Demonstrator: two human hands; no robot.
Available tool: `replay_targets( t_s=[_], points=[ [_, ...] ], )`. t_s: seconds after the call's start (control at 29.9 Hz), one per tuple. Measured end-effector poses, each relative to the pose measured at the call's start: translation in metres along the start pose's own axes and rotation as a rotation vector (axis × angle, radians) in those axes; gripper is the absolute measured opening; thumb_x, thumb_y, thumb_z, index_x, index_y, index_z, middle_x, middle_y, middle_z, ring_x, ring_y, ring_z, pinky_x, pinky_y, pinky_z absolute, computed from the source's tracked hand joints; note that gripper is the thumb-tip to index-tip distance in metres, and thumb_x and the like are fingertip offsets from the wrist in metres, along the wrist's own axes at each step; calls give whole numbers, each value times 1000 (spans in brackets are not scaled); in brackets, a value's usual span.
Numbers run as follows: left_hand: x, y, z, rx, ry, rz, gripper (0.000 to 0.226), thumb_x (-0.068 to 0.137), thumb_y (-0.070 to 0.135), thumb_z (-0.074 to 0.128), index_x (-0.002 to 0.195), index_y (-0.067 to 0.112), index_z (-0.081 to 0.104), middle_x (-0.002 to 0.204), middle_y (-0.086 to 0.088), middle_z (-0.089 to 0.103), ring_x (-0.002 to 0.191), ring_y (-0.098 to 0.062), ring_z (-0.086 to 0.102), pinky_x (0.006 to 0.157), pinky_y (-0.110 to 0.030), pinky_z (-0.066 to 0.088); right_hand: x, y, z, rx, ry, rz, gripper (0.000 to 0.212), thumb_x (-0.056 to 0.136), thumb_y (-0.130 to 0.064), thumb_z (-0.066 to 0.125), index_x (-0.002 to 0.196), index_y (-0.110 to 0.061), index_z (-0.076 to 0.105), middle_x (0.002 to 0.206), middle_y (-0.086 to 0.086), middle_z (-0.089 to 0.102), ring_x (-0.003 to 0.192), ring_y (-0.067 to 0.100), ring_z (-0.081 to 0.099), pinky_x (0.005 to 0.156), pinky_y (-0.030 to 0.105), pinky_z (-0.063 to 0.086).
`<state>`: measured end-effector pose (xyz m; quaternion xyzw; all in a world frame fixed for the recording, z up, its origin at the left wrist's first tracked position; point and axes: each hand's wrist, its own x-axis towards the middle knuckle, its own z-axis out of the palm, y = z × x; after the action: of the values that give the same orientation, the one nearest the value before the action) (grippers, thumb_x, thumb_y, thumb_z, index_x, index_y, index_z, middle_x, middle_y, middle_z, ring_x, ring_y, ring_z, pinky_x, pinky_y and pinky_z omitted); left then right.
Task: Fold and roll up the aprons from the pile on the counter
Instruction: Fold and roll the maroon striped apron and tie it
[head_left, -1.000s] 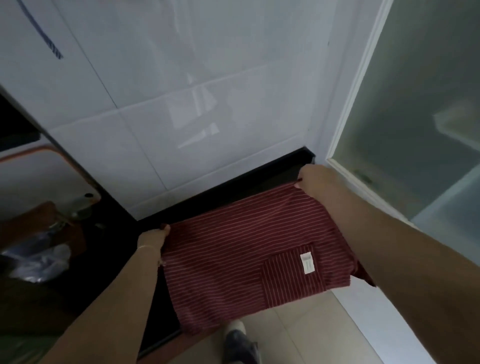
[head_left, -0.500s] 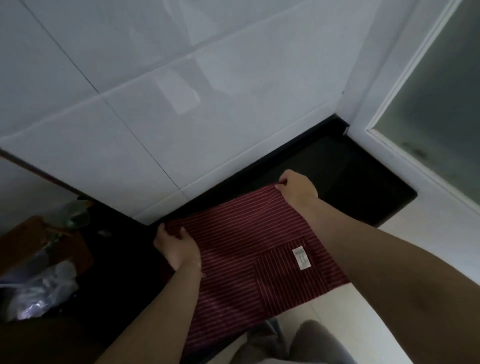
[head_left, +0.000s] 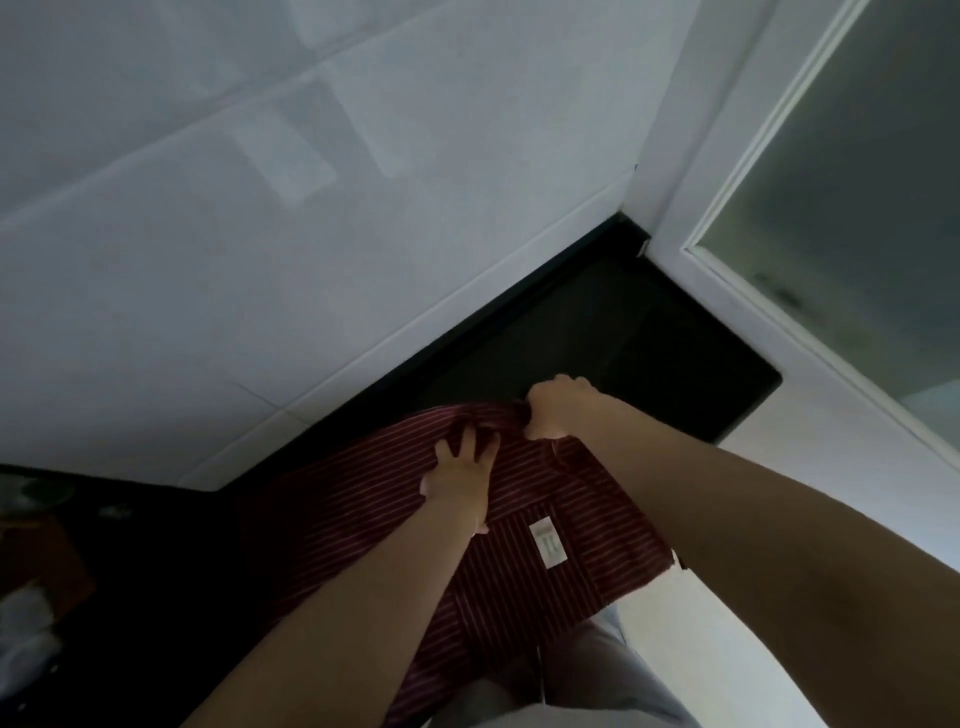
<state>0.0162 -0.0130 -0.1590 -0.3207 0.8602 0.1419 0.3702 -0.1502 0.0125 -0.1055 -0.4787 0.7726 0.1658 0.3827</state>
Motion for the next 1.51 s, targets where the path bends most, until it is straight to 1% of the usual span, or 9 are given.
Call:
replay_targets(
  t_s=[0.2,0.33,0.47,0.64,0.77,0.94,1.14,1.37,1.51],
  points=[
    [-1,17,-14,123,-57,-77,137,68,25,85,144,36,-28,154,-8,-31,135,-45,16,84,-50,54,4,48,-52,676,-250,21,9,89,-11,51,84,-6,57,61,7,54,59,21,56,75,37,55],
    [2,24,-17,157,-74,-100,137,70,20,83,141,35,-33,153,-12,-32,132,-46,20,80,-47,56,24,82,-96,1017,407,21,14,89,-17,60,96,-5,57,73,9,58,62,18,55,61,27,48],
    [3,31,-24,186,-123,-115,137,71,23,82,141,34,-34,152,-17,-30,132,-47,22,81,-47,56,35,107,-93,1004,808,107,66,82,-34,71,133,-5,40,130,13,47,119,24,47,103,35,39],
    [12,45,-34,157,-159,-130,129,72,62,70,147,20,-26,152,-27,-22,141,-49,3,105,-53,39,9,93,0,613,225,8,46,87,-60,54,71,-16,54,73,0,53,73,19,54,63,27,39],
    [23,67,-33,-117,-87,-151,128,72,70,63,148,5,-18,151,-22,-30,142,-44,-14,113,-54,26,-9,73,56,450,7,-6,64,80,-54,64,127,-15,44,118,4,58,105,23,58,83,33,45],
    [28,73,-30,-187,-80,-193,140,66,63,74,143,15,-32,148,-17,-40,139,-50,-17,109,-62,27,-21,91,61,175,-178,80,29,87,-25,52,113,-13,56,111,5,59,97,23,58,88,39,48],
    [36,62,-40,-312,-87,-268,142,64,62,77,141,24,-36,147,-17,-40,137,-52,-21,109,-65,22,-32,160,18,-153,-361,350,51,92,-30,43,142,-20,37,141,7,40,130,34,37,109,58,22],
    [41,52,-48,-419,-18,-359,139,64,64,75,142,26,-33,150,-15,-36,139,-50,-19,107,-65,24,-44,192,-25,-124,825,333,34,89,-21,55,123,-17,53,126,11,49,122,31,42,113,59,14],
    [41,51,-48,-453,2,-365,140,64,62,76,143,24,-33,152,-12,-35,140,-47,-19,108,-66,22,-50,197,-27,664,1205,492,39,91,-27,55,127,-14,47,131,10,45,121,30,44,102,41,33]
  ],
)
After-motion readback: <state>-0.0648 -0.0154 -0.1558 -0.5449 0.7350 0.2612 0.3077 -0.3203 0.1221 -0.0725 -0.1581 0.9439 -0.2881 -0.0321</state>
